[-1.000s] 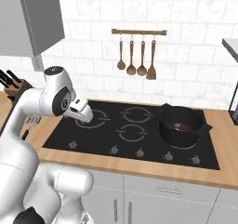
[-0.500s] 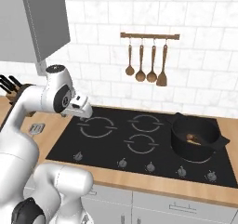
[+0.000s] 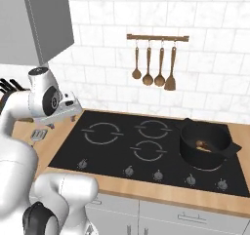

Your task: Put the squash and mushroom in the pot. Retrieve the spatula and lightly stir the vegetables in the pot.

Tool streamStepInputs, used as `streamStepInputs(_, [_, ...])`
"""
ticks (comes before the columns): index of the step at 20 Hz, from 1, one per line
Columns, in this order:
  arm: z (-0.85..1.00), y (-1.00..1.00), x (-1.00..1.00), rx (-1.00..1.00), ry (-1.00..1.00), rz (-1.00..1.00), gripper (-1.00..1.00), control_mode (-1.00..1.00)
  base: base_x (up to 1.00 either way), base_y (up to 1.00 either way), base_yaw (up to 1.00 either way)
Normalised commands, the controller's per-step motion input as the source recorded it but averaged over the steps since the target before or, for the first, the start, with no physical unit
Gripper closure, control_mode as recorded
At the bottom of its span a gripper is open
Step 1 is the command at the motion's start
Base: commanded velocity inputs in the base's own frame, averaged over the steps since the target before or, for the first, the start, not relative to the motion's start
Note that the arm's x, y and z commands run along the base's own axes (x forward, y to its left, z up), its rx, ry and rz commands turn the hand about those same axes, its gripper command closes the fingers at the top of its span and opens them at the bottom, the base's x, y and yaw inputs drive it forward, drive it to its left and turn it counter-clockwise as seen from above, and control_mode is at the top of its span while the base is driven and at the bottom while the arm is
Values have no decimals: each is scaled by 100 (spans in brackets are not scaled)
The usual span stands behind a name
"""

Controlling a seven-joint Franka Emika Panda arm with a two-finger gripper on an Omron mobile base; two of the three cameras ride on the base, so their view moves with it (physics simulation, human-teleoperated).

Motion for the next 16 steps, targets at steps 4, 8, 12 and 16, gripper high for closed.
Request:
streamStepInputs(4, [0, 28, -15, -34, 0, 87, -100, -100, 0, 0, 0])
streamStepInputs(8, [-8, 34, -16, -40, 0, 83, -100, -100, 0, 0, 0])
streamStepInputs(12, [-20, 39, -21, -43, 0, 82, -100, -100, 0, 0, 0])
streamStepInputs(16, [-20, 36, -25, -44, 0, 82, -100, -100, 0, 0, 0])
